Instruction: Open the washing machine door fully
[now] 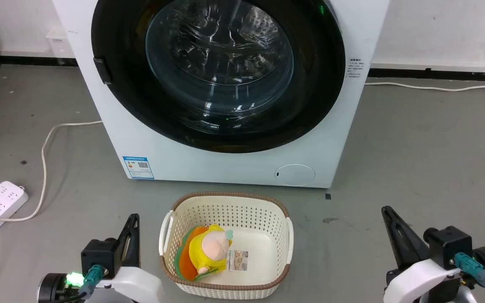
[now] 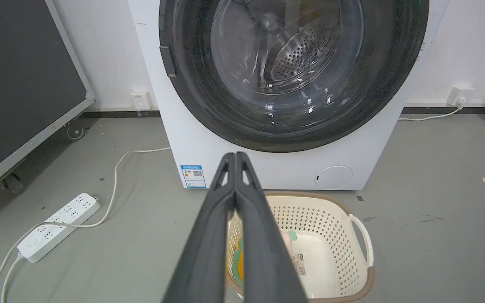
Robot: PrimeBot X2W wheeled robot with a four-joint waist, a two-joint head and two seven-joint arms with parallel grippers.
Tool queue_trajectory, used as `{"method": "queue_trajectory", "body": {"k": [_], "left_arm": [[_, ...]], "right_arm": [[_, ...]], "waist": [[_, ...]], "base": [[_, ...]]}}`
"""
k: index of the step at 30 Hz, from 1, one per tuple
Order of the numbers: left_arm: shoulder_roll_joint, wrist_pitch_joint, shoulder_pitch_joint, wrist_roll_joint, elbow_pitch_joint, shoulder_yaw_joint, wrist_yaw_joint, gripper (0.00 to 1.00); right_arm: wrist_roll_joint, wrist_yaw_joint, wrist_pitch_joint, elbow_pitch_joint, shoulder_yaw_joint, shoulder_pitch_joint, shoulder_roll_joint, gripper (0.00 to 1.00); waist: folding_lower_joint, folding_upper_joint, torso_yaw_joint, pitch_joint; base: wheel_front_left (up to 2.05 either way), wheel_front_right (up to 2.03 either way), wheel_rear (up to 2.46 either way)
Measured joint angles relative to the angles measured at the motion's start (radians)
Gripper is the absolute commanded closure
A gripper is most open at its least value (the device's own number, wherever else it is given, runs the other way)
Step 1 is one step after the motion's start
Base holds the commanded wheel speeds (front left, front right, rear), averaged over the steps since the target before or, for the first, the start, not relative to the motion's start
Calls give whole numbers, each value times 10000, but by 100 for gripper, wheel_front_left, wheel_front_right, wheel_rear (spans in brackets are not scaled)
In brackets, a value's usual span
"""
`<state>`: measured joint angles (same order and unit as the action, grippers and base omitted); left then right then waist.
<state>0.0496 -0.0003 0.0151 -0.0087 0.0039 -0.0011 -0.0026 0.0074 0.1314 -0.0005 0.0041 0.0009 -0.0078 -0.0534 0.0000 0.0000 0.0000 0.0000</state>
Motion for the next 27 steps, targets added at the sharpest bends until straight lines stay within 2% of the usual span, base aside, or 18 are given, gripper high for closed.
{"method": "queue_trajectory", "body": {"k": [27], "left_arm": [[0,0,0,0,0,0,0,100]], "right_arm": [[0,0,0,0,0,0,0,100]], "waist": [[0,0,0,0]], "base": [[0,0,0]]}}
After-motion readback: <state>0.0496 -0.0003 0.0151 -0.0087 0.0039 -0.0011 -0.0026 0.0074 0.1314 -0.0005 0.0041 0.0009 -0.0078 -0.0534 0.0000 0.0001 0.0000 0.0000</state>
